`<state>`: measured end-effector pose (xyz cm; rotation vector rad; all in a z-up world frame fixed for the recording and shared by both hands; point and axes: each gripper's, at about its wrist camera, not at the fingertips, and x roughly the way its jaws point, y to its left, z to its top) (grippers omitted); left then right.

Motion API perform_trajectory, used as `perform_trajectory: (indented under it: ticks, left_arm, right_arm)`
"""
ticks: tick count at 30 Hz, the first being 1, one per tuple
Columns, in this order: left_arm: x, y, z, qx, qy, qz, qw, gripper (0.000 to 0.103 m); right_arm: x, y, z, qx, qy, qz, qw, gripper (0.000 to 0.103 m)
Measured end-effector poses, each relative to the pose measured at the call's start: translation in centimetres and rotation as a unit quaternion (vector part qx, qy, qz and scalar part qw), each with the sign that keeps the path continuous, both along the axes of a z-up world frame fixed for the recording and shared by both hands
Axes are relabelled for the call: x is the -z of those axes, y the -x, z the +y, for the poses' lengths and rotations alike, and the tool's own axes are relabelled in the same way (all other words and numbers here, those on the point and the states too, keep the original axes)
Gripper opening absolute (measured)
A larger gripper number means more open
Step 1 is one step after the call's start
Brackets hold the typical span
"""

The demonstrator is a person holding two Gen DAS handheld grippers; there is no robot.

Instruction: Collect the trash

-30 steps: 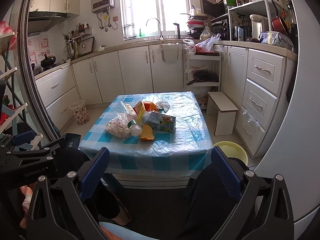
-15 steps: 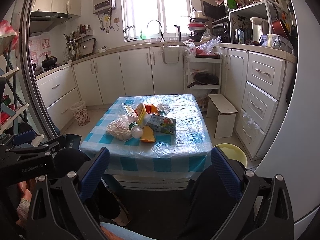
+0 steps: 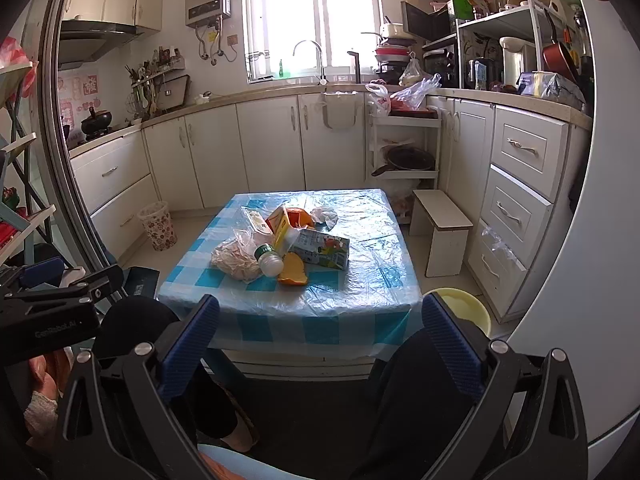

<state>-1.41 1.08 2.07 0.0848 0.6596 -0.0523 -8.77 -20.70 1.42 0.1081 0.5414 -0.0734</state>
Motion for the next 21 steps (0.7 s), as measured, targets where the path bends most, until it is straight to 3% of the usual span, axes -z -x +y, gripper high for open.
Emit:
perform_trajectory:
  ticks: [21]
  left_arm:
    - [0.38, -0.15, 0.13, 0.004, 0.003, 0.008, 1.0, 0.095]
  right_arm:
    - [0.37, -0.17, 0.34, -0.005, 0.003, 0.007, 1.0, 0.097]
